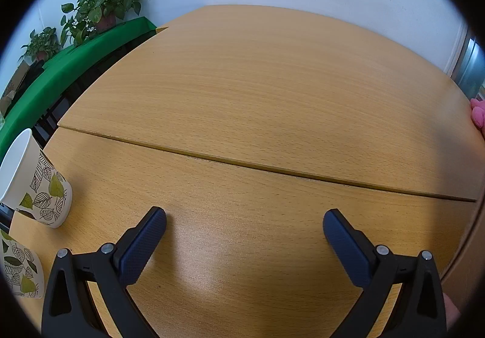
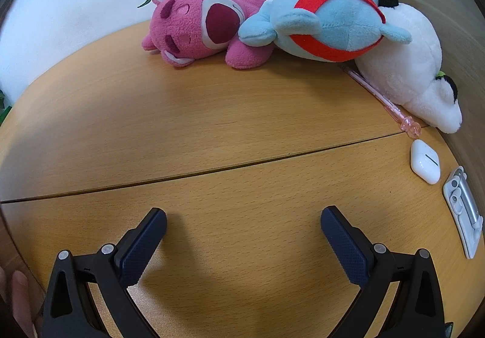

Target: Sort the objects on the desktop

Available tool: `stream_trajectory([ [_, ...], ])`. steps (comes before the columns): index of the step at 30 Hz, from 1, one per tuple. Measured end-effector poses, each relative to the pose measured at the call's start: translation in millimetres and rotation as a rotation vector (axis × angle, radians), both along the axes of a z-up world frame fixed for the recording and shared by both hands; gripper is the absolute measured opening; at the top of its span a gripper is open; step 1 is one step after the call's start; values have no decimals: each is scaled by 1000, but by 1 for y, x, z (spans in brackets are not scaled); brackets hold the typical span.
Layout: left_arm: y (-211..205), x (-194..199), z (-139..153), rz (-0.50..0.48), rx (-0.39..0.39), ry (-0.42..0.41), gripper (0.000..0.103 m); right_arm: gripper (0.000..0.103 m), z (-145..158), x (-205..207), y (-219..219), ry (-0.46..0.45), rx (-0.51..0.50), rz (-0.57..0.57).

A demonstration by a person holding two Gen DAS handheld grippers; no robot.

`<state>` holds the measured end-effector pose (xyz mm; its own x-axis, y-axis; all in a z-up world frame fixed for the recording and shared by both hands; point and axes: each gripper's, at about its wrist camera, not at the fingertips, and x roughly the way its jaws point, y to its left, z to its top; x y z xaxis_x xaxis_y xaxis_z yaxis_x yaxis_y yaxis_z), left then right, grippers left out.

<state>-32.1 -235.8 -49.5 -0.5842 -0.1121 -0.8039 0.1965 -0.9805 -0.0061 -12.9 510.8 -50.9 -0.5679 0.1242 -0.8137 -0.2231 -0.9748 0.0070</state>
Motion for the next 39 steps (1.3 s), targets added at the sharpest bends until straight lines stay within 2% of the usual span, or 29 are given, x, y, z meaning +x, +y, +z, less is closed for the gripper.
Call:
stream_trajectory([
  [39,-1,-1,1,-2,1,1,103,103,0,-2,-3,0,-2,0],
])
